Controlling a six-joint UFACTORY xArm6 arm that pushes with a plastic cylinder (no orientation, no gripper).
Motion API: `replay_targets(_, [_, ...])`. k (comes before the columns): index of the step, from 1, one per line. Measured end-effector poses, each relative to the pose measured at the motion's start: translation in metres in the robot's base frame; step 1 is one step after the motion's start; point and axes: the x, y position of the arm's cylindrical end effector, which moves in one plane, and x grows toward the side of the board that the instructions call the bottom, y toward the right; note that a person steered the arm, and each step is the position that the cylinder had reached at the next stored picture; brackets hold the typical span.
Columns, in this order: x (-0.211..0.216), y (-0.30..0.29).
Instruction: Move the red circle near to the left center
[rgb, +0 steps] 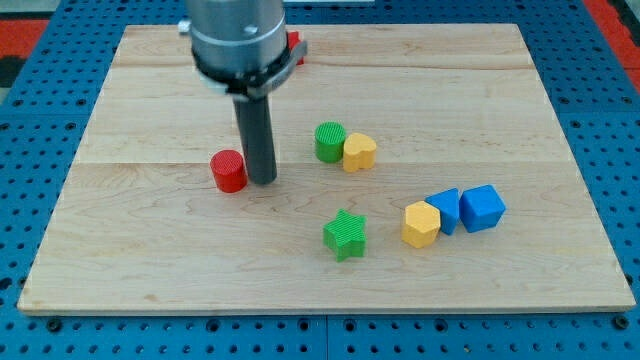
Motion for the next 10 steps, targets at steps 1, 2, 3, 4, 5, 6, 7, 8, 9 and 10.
replay_targets(1, [0.014,-0.075])
replay_targets(2, [-0.007,-0.114])
replay_targets(3, [0.019,-0.077])
replay_targets(4, [0.041,-0.057])
replay_targets(5, [0.013,-0.024])
replay_targets(6, [0.008,-0.040])
replay_targets(7, [-0.016,-0.041])
replay_targets(8, [-0.008,0.015])
replay_targets(9, [-0.031,0.020])
replay_targets(10, [-0.038,-0.009])
